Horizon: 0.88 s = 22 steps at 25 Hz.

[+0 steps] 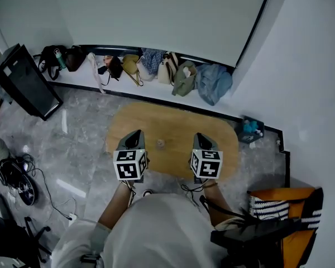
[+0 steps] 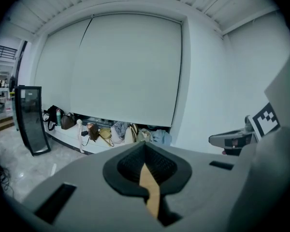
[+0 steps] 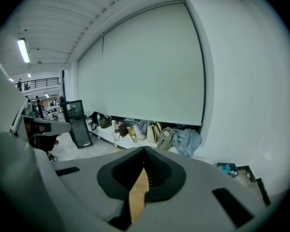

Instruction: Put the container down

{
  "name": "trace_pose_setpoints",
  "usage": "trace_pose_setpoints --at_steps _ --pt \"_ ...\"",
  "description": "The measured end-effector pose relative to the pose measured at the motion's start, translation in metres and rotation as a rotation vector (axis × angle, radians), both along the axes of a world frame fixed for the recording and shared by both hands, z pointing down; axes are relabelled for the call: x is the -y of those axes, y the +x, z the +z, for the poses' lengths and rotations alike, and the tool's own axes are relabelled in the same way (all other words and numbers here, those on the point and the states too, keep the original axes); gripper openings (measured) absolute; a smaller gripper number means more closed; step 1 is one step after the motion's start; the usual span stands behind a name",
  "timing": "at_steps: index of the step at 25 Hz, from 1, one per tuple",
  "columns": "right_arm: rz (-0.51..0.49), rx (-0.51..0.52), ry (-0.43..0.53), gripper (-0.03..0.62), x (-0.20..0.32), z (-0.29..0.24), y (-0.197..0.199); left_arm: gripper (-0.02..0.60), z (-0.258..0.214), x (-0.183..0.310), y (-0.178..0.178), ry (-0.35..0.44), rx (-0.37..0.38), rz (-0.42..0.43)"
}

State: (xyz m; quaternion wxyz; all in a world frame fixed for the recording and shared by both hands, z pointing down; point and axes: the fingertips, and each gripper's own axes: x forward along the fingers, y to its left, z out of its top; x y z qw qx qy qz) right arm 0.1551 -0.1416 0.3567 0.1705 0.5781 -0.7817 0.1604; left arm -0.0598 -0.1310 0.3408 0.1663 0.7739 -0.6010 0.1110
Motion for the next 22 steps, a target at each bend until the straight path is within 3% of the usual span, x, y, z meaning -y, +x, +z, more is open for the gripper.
trace_pose_setpoints --at_steps 22 --pt "-0.031 0.0 -0.008 0.023 -0.004 0.0 -0.015 0.008 0.004 -0.013 -0.002 -0.013 0.017 -0.014"
